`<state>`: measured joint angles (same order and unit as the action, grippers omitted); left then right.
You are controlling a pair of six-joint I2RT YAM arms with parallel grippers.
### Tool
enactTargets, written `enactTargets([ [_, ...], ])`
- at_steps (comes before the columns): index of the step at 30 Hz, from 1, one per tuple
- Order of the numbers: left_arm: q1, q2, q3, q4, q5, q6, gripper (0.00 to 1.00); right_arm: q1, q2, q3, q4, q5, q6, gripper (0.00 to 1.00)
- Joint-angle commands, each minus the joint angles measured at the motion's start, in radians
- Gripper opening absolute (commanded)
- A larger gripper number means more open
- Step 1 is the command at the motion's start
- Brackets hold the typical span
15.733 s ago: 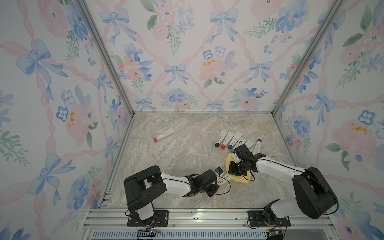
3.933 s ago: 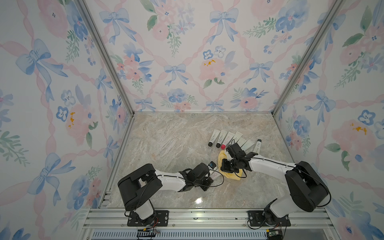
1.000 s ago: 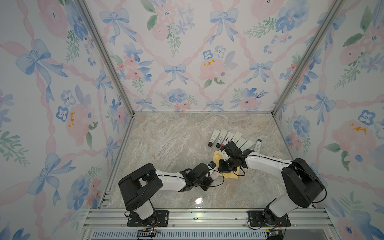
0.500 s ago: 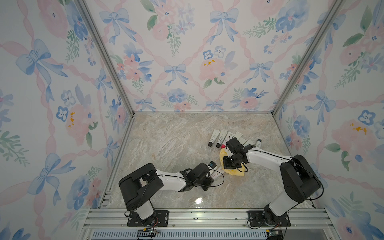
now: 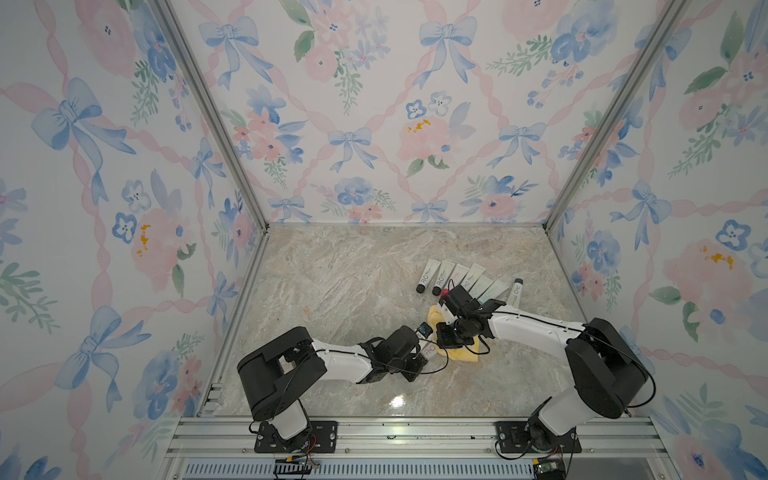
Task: Wipe the surface of the toothpaste tube
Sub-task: Wipe the dirt from the toothpaste tube.
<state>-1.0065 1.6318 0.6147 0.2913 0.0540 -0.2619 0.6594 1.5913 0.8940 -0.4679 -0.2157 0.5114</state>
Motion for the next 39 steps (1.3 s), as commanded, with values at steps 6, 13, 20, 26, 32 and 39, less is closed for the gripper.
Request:
enactTargets([
  [6,-0.004,0.040,-0.008,-0.077,0.021,0.006,0.28,-0.119,0.107,0.027,-0.104,0.091,-0.050,0.06],
  [13,-0.004,0.040,-0.009,-0.076,0.022,0.006,0.28,-0.155,0.148,0.081,-0.134,0.193,-0.082,0.06],
  [20,-0.004,0.044,-0.006,-0.076,0.024,0.007,0.28,-0.088,0.114,0.058,-0.133,0.143,-0.060,0.06],
  [26,-0.004,0.047,-0.004,-0.077,0.024,0.006,0.27,0.006,0.042,-0.015,-0.041,-0.079,0.017,0.06],
  [32,-0.003,0.056,0.001,-0.077,0.029,0.007,0.27,0.030,0.022,-0.068,0.020,-0.159,0.052,0.07],
  [39,-0.004,0.052,-0.003,-0.078,0.026,0.006,0.28,-0.079,0.087,-0.001,-0.109,0.106,-0.036,0.06],
])
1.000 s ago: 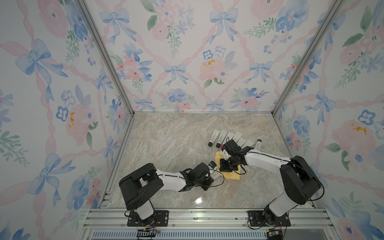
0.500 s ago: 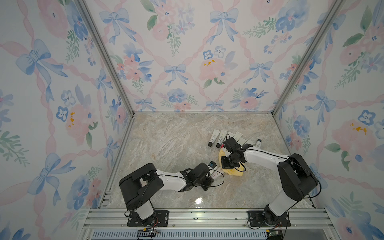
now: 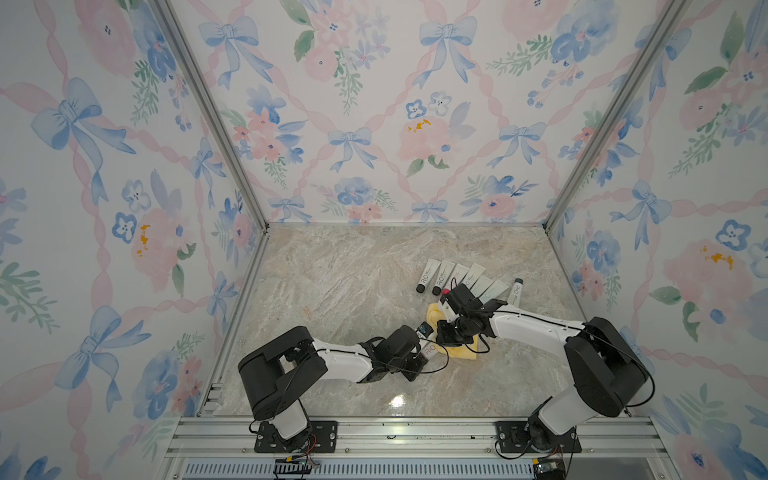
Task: Wipe the surface of the toothpaste tube
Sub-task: Wipe the dirt from the toothpaste tube.
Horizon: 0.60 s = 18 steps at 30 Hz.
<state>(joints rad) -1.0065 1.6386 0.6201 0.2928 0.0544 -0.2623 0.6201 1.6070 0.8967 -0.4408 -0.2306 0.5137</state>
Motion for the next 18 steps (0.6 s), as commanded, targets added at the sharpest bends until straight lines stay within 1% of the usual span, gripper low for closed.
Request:
enactTargets([
  [1,-0.004,0.044,-0.009,-0.079,0.027,0.006,0.28,-0.058,0.079,0.010,-0.143,0.155,-0.047,0.06],
  [3,-0.004,0.040,-0.010,-0.078,0.024,0.006,0.28,-0.081,0.093,0.035,-0.167,0.222,-0.061,0.06],
  [6,-0.004,0.041,-0.010,-0.079,0.025,0.006,0.28,-0.099,0.109,0.062,-0.183,0.282,-0.075,0.06],
  [8,-0.004,0.041,-0.010,-0.078,0.025,0.007,0.28,-0.100,0.117,0.071,-0.189,0.306,-0.079,0.06],
  [11,-0.004,0.040,-0.010,-0.078,0.027,0.008,0.28,-0.091,0.117,0.071,-0.188,0.302,-0.077,0.06],
  [14,-0.004,0.042,-0.010,-0.079,0.025,0.008,0.28,-0.053,0.104,0.063,-0.177,0.245,-0.066,0.06],
  [16,-0.004,0.041,-0.010,-0.078,0.025,0.008,0.28,-0.026,0.085,0.050,-0.159,0.169,-0.052,0.06],
  [18,-0.004,0.040,-0.010,-0.078,0.023,0.007,0.28,-0.001,0.061,0.026,-0.127,0.059,-0.028,0.06],
])
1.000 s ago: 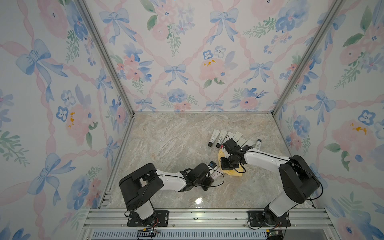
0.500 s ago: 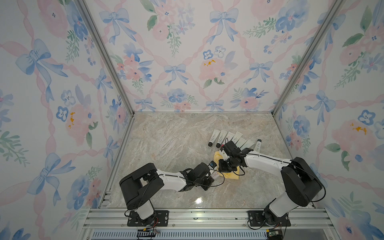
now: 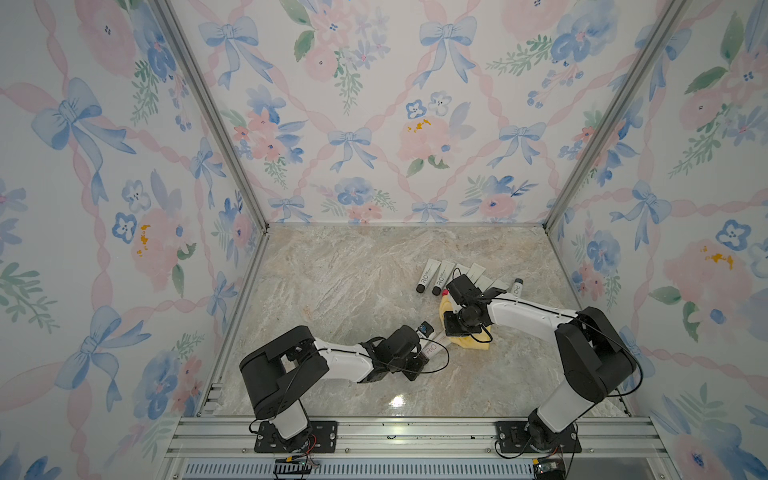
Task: Wipe the surface of the toothpaste tube
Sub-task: Wipe the dirt from the toothpaste tube.
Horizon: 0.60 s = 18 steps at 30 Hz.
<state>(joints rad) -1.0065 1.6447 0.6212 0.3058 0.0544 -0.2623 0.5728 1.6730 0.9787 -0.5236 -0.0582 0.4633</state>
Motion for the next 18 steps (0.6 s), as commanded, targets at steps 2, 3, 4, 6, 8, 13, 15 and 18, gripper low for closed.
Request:
enactTargets([
  [2,-0.004,0.034,-0.011,-0.091,0.022,0.008,0.28,0.075,-0.012,-0.080,-0.013,-0.196,0.046,0.06],
  [3,-0.004,0.035,-0.010,-0.092,0.021,0.009,0.28,0.089,-0.045,-0.093,0.001,-0.232,0.058,0.06],
  [4,-0.004,0.035,-0.010,-0.091,0.021,0.008,0.28,0.101,-0.052,-0.101,0.012,-0.256,0.067,0.06],
  [6,-0.004,0.036,-0.010,-0.091,0.021,0.008,0.28,0.121,-0.064,-0.122,0.033,-0.298,0.084,0.06],
  [8,-0.004,0.038,-0.009,-0.091,0.021,0.008,0.28,0.127,-0.073,-0.142,0.047,-0.319,0.092,0.07],
  [13,-0.004,0.038,-0.009,-0.092,0.022,0.008,0.28,0.050,-0.063,-0.163,0.012,-0.247,0.051,0.06],
  [15,-0.004,0.038,-0.008,-0.092,0.022,0.007,0.28,0.002,-0.057,-0.152,-0.018,-0.169,0.027,0.06],
  [18,-0.004,0.039,-0.008,-0.092,0.022,0.006,0.28,-0.068,-0.048,-0.131,-0.048,-0.070,0.004,0.06],
])
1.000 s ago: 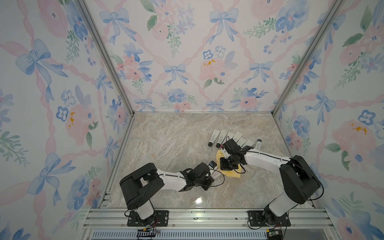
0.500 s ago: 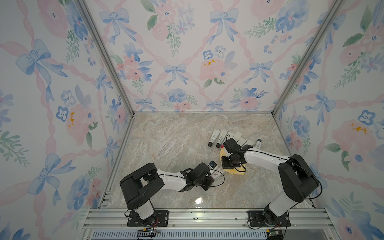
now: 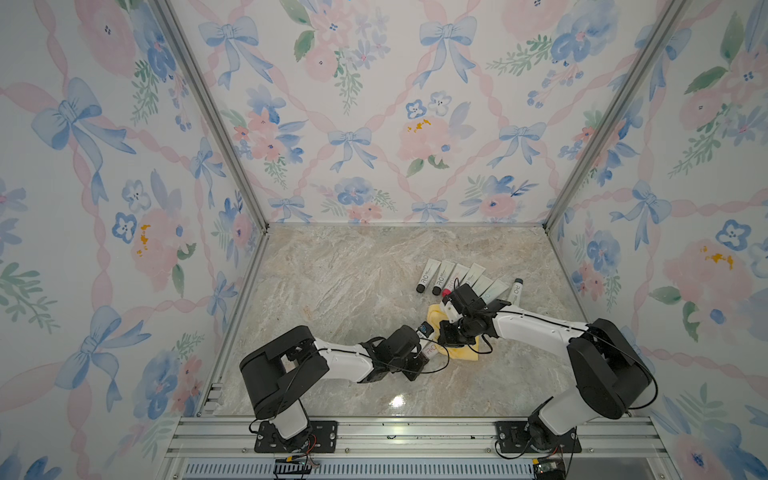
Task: Wipe the surface of the toothpaste tube
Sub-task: Wipe the dirt from the toothpaste tube.
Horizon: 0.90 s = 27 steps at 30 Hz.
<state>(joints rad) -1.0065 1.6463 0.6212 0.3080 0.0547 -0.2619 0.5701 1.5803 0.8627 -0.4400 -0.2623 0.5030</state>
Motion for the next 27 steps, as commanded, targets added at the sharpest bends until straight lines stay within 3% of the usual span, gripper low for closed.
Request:
enactTargets([
  [1,-0.004,0.038,-0.010,-0.095,0.021,0.006,0.28,-0.081,0.044,-0.007,-0.137,0.159,-0.044,0.06],
  [7,-0.004,0.037,-0.009,-0.095,0.021,0.007,0.29,-0.101,0.056,0.030,-0.146,0.188,-0.058,0.06],
  [16,-0.004,0.034,-0.011,-0.095,0.021,0.007,0.30,0.049,0.061,0.072,-0.157,0.162,-0.015,0.06],
  [21,-0.004,0.034,-0.011,-0.094,0.022,0.007,0.29,0.130,0.039,0.073,-0.142,0.071,0.025,0.06],
  [27,-0.004,0.033,-0.010,-0.094,0.022,0.007,0.29,0.084,0.039,0.019,-0.093,0.011,0.037,0.06],
])
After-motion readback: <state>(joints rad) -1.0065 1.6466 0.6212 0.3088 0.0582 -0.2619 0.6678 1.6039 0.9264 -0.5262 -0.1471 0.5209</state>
